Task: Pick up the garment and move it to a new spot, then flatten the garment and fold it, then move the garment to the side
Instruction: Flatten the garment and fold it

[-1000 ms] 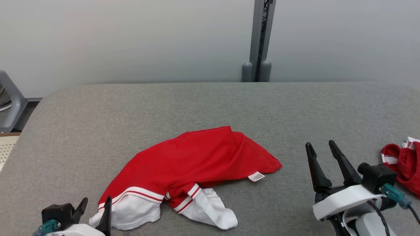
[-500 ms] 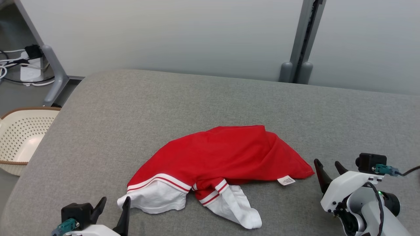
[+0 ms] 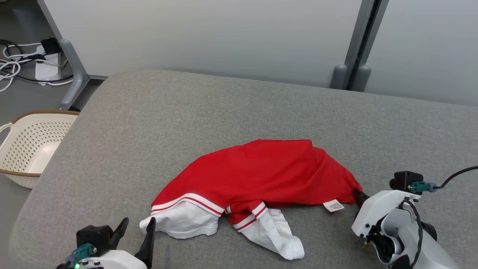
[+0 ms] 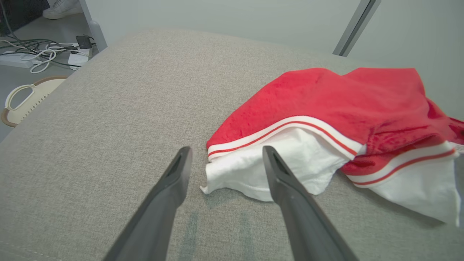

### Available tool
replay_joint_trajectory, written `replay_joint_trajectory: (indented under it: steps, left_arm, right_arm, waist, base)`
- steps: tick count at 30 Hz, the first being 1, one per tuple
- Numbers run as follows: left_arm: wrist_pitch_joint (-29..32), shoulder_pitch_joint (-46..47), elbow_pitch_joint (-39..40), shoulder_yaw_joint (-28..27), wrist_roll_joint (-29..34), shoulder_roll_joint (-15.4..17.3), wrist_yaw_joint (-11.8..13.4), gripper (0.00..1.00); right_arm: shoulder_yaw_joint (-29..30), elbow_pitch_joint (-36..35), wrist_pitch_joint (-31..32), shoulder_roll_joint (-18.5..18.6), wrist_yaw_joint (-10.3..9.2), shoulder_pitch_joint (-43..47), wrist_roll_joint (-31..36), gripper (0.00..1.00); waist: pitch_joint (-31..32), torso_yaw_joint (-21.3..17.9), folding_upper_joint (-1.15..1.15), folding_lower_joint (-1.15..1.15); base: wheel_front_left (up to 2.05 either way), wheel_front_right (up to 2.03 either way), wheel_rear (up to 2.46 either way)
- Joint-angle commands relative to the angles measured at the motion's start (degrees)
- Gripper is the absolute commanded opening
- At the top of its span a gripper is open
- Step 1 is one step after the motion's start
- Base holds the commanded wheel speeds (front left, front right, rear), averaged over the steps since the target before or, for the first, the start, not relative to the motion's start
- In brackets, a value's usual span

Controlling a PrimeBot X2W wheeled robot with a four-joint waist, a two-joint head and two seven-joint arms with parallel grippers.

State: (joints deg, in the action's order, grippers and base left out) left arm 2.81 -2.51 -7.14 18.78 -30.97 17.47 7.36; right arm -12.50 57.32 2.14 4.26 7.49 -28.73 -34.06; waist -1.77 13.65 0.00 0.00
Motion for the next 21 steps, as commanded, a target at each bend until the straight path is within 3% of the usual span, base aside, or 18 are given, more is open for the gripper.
replay_joint_trajectory:
  steps: [1, 12, 21]
  left_arm:
    - [-0.5, 1.1, -0.2, -0.2, -0.2, 0.2, -0.1, 1.00]
    - [-1.9, 0.6, -1.9, -0.7, -1.1, 0.5, -0.4, 1.00]
    - [-2.9, -1.5, -2.7, -1.9, -2.3, 1.0, 0.2, 1.00]
  right_arm:
    - [-0.5, -0.4, -0.7, 0.3, 0.02, -0.1, -0.7, 0.00]
    - [-4.5, -9.0, -4.6, 1.1, 0.02, 0.6, -6.8, 0.00]
    - [-4.6, -24.9, 0.5, 3.1, 0.02, 8.5, -15.4, 0.00]
  waist:
    - [0.2, -0.4, 0.00, 0.00]
    - [2.0, -5.1, 0.00, 0.00]
    - [3.2, -9.6, 0.00, 0.00]
  base:
    - [0.00, 0.00, 0.00]
    - [0.00, 0.00, 0.00]
    - [0.00, 0.00, 0.00]
